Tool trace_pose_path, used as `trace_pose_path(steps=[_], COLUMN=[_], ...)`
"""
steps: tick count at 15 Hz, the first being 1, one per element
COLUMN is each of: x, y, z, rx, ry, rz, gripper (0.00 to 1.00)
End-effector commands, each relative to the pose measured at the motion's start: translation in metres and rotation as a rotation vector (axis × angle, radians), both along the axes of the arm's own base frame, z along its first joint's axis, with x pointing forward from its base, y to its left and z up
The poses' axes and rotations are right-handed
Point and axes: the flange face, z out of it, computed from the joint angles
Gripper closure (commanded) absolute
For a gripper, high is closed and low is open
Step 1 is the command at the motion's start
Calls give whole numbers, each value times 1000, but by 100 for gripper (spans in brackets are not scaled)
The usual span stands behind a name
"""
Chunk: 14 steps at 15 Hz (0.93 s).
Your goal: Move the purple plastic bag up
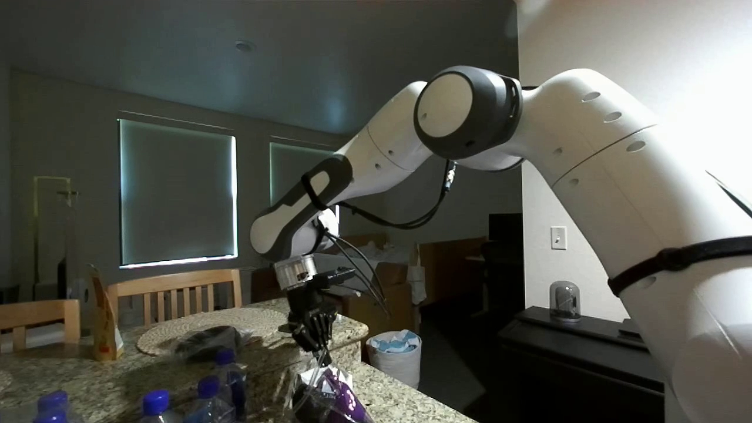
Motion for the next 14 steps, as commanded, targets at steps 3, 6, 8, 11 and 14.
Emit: trace_pose_path(steps=[3,6,8,11,14], x=[2,5,7,13,18], y=[-1,6,10,12,13], z=[43,64,79,100,114], rx=[49,52,57,55,53], ry=[8,2,-6,-36,-64], rz=[94,143,170,186,191], gripper=[91,91,92,92,92])
